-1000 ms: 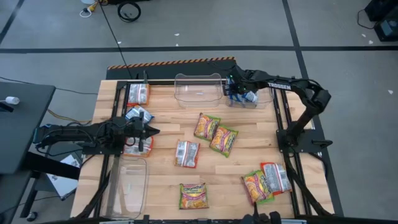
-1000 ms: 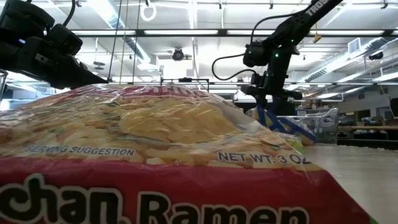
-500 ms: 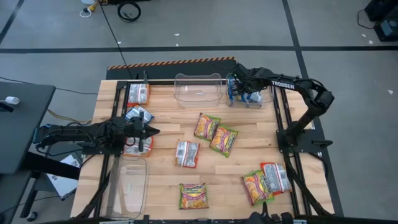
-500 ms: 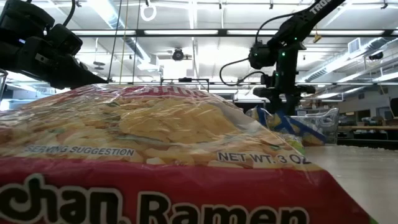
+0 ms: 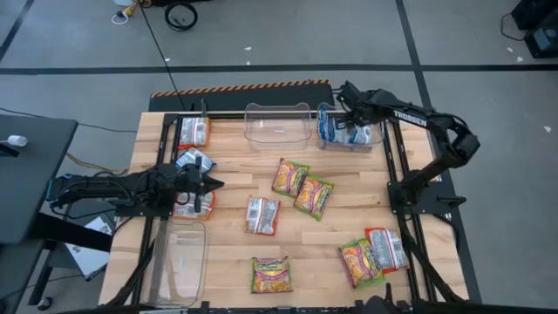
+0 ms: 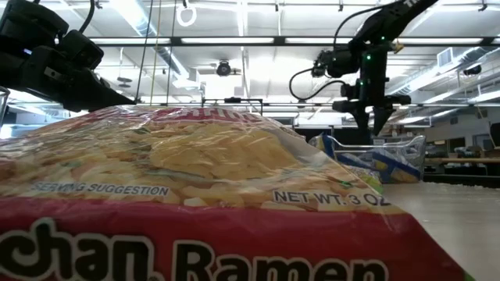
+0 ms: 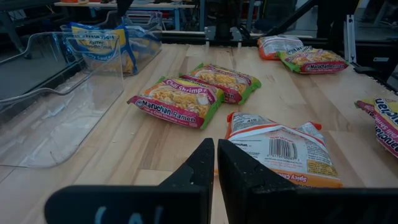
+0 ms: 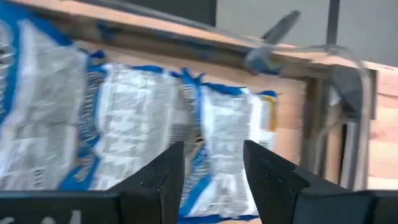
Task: Sort Maruchan noodles
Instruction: Adjust the blue noodle packs in the top right transparent bin
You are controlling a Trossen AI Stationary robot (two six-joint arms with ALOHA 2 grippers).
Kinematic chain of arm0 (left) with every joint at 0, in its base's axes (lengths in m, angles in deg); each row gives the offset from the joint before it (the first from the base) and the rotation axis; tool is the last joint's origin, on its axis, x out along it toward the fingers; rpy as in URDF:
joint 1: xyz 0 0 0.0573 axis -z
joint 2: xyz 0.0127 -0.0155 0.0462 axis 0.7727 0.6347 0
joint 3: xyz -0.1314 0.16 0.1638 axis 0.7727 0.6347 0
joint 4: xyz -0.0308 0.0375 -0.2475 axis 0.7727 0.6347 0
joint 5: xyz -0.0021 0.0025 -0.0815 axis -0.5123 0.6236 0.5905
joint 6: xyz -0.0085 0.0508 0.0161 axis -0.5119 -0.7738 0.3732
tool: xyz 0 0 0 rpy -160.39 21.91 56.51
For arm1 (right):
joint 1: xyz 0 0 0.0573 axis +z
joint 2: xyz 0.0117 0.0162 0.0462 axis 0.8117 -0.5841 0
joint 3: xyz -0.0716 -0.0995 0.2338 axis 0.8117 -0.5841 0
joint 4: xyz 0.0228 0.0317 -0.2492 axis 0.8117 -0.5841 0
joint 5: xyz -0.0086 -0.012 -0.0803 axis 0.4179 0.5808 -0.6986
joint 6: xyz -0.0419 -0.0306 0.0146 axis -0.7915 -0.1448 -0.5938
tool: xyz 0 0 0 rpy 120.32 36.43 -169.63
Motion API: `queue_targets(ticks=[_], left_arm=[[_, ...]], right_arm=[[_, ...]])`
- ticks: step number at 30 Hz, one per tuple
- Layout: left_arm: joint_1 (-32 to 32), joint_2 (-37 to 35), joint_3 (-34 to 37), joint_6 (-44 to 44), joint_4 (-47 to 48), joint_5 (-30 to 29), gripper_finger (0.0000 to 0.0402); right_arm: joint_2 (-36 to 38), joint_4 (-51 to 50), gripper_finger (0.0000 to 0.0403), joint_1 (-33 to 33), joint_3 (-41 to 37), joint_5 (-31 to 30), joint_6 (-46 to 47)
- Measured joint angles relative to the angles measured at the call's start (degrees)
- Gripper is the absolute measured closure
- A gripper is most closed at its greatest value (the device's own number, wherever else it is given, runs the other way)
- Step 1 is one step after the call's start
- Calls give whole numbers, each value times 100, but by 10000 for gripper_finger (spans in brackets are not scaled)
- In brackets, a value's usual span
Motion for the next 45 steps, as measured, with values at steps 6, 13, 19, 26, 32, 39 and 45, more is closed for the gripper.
queue_targets(ticks=[6, 13, 19, 26, 32, 39, 45], left_arm=[[-1, 0, 1, 0, 0, 0, 374], [-2, 1, 1, -2, 0, 0, 374], [-2, 2, 2, 0, 0, 0, 374], [0, 0, 0, 0, 0, 0, 374], [-1, 0, 1, 0, -1, -2, 374], [-2, 2, 0, 0, 0, -2, 374], [-2, 2, 1, 0, 0, 0, 374]], right_arm=[[-67, 35, 234, -57, 0, 310, -131], [-446, -27, 235, -107, -2, 328, -100], [-575, 190, 244, -93, -83, 641, -31], [-520, 846, 245, 310, -76, 1070, 228], [-884, 1174, 245, 437, -74, 873, 419], [-1239, 1263, 250, 442, -76, 789, 525], [-1203, 1127, 314, 384, -76, 611, 537]])
